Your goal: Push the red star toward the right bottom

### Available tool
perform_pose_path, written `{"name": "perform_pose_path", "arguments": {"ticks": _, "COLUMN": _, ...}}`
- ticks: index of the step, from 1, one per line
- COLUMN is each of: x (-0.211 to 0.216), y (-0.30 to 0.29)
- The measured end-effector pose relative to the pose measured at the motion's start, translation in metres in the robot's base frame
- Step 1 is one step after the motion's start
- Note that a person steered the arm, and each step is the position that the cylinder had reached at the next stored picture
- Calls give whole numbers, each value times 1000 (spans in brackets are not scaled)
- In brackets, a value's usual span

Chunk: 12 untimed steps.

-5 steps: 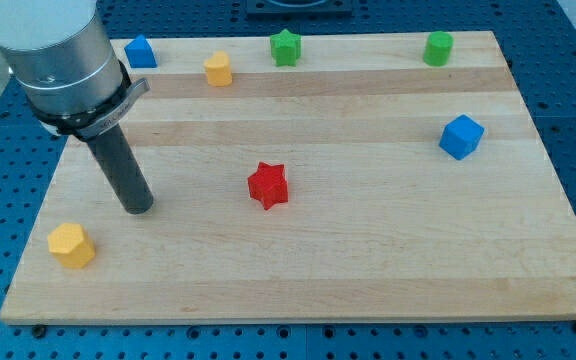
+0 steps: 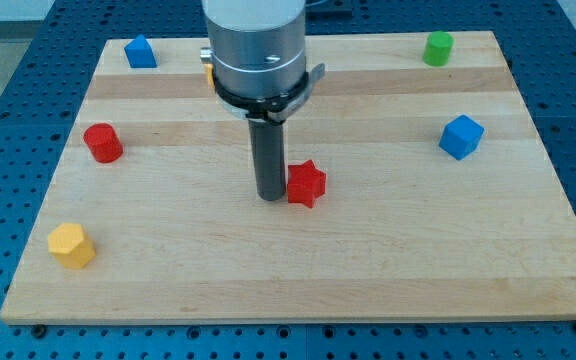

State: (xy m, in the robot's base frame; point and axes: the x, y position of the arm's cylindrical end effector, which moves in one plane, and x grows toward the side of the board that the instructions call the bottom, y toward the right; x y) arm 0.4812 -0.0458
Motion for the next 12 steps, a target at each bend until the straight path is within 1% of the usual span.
{"name": "perform_pose_path", "arguments": {"ticks": 1, "x": -17, "y": -18}}
{"name": "perform_pose_path", "arguments": {"ticks": 2, "x": -39, "y": 20}}
{"name": "perform_pose_path", "arguments": {"ticks": 3, "x": -29, "y": 114}}
{"name": "perform_pose_path", "arguments": {"ticks": 4, "x": 5, "y": 208}}
{"name": "perform_pose_path", "arguments": {"ticks": 5, "x": 3, "y": 211}}
{"name": "perform_pose_path", "arguments": {"ticks": 6, "x": -5, "y": 160}}
{"name": "perform_pose_path", "arguments": {"ticks": 8, "x": -71, "y": 47}}
{"name": "perform_pose_path", "arguments": {"ticks": 9, "x": -51, "y": -29}}
{"name": "perform_pose_path", "arguments": {"ticks": 10, "x": -10, "y": -34}}
{"name": "perform_pose_path", "arguments": {"ticks": 11, "x": 8, "y": 58}}
{"name": "perform_pose_path", "arguments": {"ticks": 12, "x": 18, "y": 152}}
